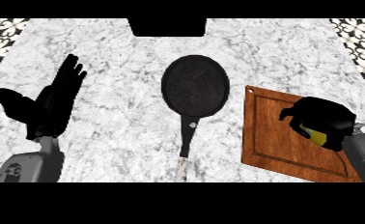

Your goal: Pick the lemon from the cutting board and place it in the pan

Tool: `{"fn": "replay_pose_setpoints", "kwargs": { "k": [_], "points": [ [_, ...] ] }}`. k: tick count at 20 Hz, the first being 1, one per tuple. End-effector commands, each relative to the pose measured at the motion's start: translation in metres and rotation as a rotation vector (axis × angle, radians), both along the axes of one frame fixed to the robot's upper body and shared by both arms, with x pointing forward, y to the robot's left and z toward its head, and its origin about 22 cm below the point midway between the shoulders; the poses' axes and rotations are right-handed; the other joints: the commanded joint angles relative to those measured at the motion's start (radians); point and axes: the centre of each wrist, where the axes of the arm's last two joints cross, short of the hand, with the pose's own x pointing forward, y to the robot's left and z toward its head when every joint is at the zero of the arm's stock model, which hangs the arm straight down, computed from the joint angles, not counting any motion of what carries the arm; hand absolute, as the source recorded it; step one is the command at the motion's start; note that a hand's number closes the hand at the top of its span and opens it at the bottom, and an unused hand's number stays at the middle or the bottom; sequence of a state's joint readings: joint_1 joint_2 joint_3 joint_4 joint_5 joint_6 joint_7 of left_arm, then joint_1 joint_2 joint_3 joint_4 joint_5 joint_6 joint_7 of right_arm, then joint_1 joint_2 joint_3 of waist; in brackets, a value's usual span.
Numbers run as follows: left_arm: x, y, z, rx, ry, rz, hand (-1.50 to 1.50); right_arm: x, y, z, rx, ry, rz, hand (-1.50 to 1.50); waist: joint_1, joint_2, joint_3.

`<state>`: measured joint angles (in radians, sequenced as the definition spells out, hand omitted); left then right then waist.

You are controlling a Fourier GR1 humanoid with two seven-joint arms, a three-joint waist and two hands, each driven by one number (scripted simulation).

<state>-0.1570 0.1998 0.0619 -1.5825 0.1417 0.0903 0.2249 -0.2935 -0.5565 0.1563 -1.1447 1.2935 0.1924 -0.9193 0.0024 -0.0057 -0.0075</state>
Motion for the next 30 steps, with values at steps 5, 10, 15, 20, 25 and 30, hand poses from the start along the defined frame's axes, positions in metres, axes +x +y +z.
{"fn": "replay_pose_setpoints", "kwargs": {
  "k": [5, 10, 15, 20, 25, 30],
  "points": [
    [0.002, -0.001, 0.006, 0.01, -0.006, -0.004, 0.0, 0.013, 0.084, 0.005, 0.203, -0.121, -0.27, 1.5, -0.008, -0.007, 0.005],
    [0.002, 0.001, 0.0, 0.017, 0.002, 0.006, 0.0, 0.014, 0.136, -0.007, 0.263, -0.168, -0.541, 1.5, -0.007, -0.021, -0.001],
    [0.002, -0.005, -0.005, 0.001, 0.037, -0.012, 0.0, 0.027, 0.196, 0.052, 0.307, -0.466, -0.679, 1.5, 0.026, -0.036, -0.004],
    [0.005, -0.01, -0.003, 0.001, 0.015, -0.052, 0.0, 0.027, 0.236, 0.101, 0.302, -0.665, -0.836, 1.5, 0.075, -0.026, -0.002],
    [0.011, -0.027, 0.001, -0.002, -0.002, -0.102, 0.0, 0.022, 0.276, 0.131, 0.292, -0.759, -1.037, 1.5, 0.114, -0.003, 0.002],
    [0.013, -0.033, -0.002, 0.0, 0.003, -0.125, 0.0, 0.016, 0.317, 0.163, 0.31, -0.831, -1.243, 1.5, 0.127, 0.006, 0.003]
  ]
}}
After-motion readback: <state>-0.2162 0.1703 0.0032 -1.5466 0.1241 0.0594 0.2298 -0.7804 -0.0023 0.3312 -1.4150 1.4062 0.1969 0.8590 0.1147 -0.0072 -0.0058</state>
